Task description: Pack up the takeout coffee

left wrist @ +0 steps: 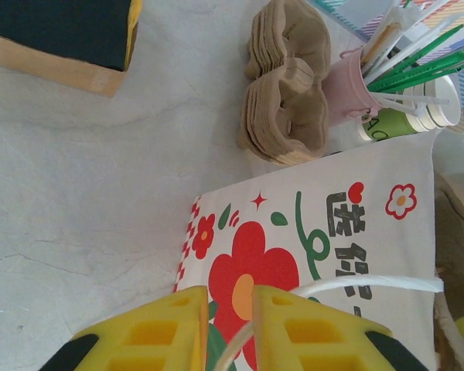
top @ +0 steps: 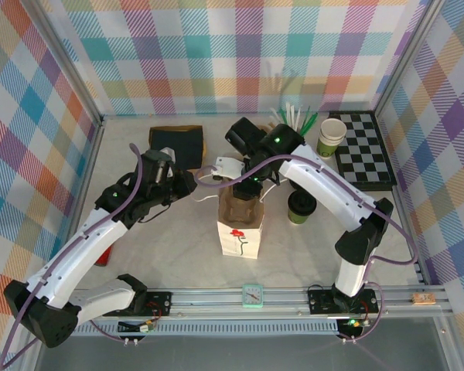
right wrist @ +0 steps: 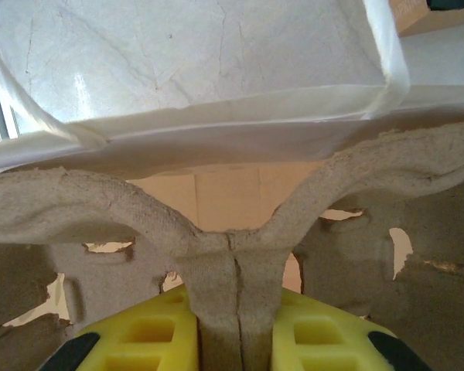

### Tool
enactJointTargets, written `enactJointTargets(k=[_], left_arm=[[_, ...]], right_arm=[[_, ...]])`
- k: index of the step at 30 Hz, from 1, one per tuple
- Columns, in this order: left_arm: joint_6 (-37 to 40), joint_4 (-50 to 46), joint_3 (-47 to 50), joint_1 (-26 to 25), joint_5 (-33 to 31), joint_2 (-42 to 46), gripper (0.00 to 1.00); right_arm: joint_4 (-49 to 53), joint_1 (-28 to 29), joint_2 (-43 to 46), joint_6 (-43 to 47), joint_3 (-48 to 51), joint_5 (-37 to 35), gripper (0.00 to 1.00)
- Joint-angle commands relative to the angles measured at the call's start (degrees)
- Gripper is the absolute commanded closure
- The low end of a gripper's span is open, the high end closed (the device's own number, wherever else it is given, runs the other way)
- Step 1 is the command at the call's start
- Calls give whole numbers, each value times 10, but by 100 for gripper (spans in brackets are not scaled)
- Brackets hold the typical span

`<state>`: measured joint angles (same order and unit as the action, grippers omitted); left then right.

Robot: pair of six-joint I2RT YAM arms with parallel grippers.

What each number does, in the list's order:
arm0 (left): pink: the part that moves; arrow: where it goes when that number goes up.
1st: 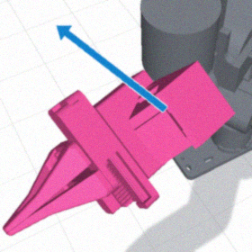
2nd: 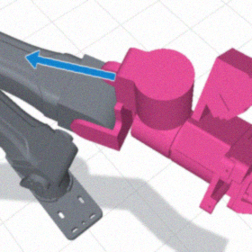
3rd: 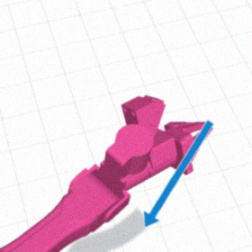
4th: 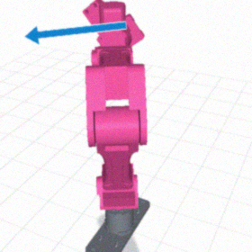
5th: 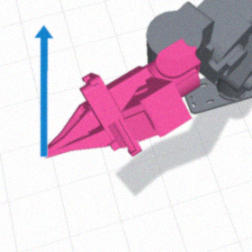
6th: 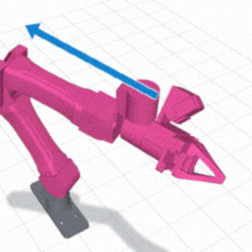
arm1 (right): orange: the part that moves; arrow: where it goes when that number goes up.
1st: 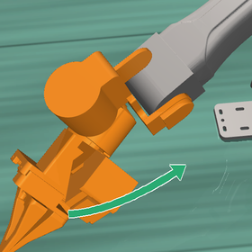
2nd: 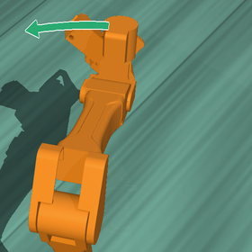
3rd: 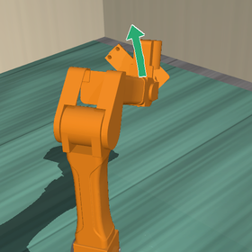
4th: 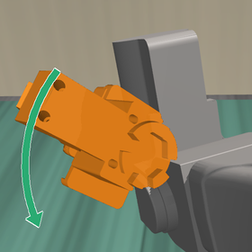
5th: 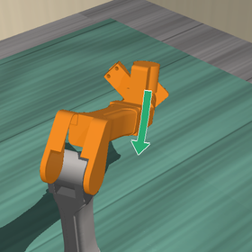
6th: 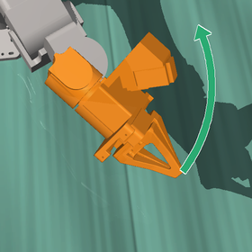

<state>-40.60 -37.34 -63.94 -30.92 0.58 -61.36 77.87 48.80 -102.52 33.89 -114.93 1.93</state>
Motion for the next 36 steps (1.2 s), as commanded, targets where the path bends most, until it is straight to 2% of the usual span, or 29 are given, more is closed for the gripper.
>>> enactJointTargets(k=[1,16,36], left_arm=[[13,-4,-1,9,-2,16,78],[15,-6,-7,11,-2,15,88],[19,-16,-21,16,-10,34,93]], right_arm=[[-4,4,-2,-3,11,4,79],[-10,5,6,-7,31,-9,79],[-8,33,15,-11,56,-54,76]])
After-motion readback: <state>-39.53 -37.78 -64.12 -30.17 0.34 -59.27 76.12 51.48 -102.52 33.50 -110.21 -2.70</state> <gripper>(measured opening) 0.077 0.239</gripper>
